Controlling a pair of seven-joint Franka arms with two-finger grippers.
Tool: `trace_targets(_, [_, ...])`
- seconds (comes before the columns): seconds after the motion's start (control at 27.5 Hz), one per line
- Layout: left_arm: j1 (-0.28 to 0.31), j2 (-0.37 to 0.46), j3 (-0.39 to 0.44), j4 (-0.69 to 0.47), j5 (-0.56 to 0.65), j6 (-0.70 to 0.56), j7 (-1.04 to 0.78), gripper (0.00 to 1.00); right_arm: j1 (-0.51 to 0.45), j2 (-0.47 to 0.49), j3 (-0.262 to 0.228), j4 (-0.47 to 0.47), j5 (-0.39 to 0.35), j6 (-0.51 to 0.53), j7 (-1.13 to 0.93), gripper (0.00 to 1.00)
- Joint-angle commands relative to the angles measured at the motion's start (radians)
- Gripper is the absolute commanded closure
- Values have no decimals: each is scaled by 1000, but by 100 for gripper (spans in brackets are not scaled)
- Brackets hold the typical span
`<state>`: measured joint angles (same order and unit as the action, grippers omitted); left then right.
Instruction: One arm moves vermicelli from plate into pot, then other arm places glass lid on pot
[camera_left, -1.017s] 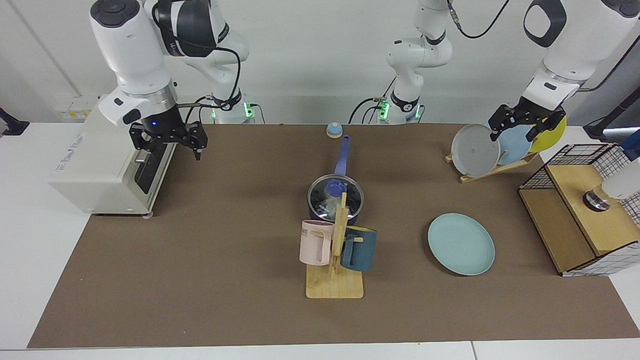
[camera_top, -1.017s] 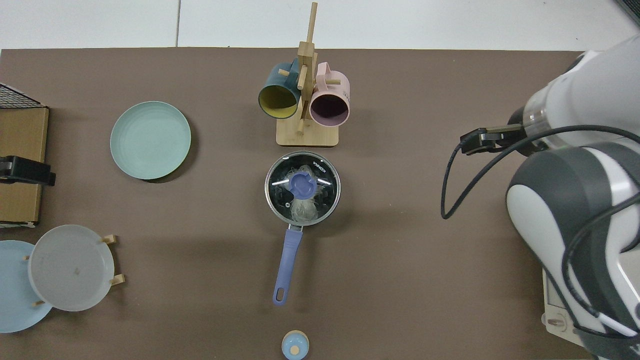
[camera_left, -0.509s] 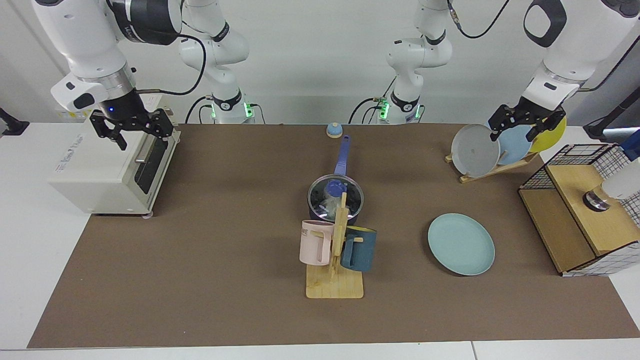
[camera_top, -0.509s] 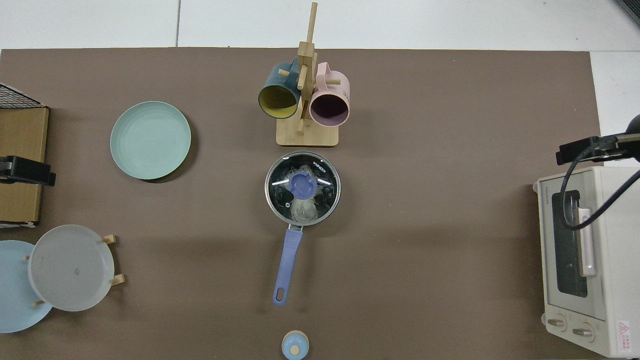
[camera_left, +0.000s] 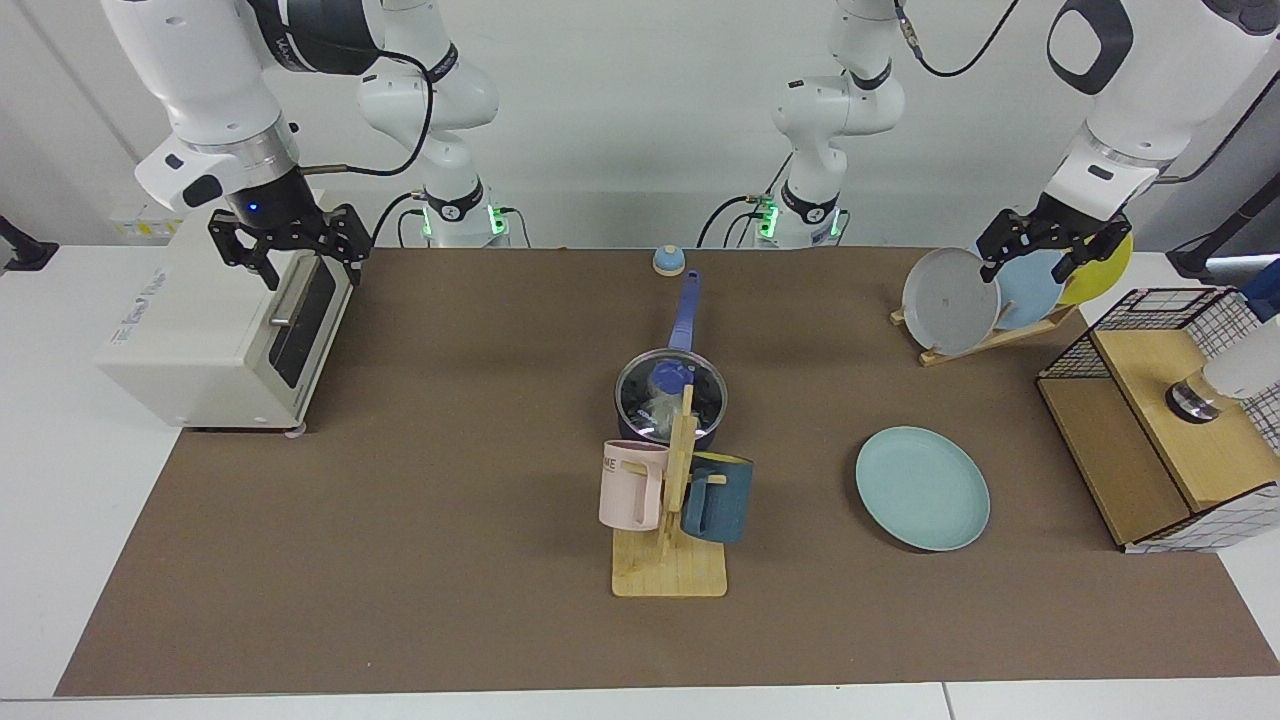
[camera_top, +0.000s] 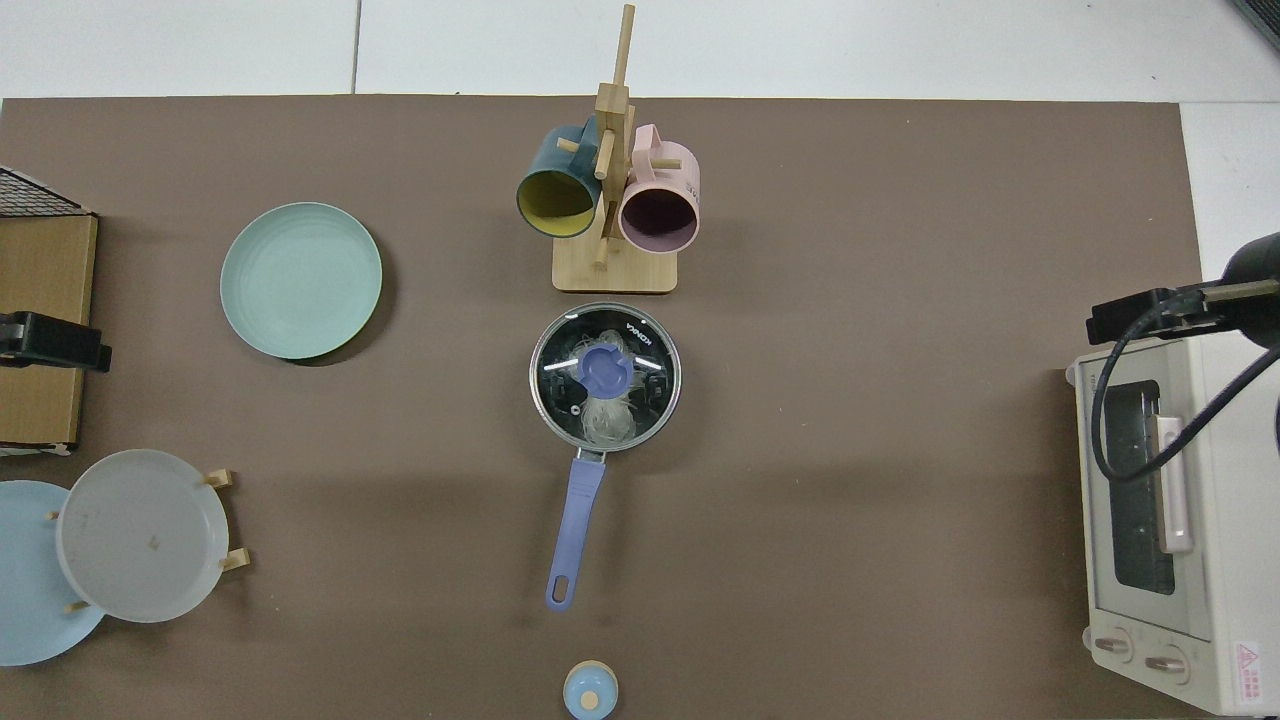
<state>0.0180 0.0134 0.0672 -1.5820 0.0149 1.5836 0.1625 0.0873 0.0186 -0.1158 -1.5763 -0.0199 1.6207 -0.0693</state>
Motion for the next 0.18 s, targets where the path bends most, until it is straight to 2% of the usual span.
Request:
trace_targets(0.0, [-4,-23,0,-27,14,15,-3,0,-21,-14,10,-18,40,1,112,0])
trace_targets(0.07, [-4,-23,0,-27,14,13,-3,0,-23,-14,7,-16,67,1,121,0])
trace_targets(0.15, [-4,-23,0,-27,14,15,-3,0,-23,-16,7,-18,64,-2,121,0])
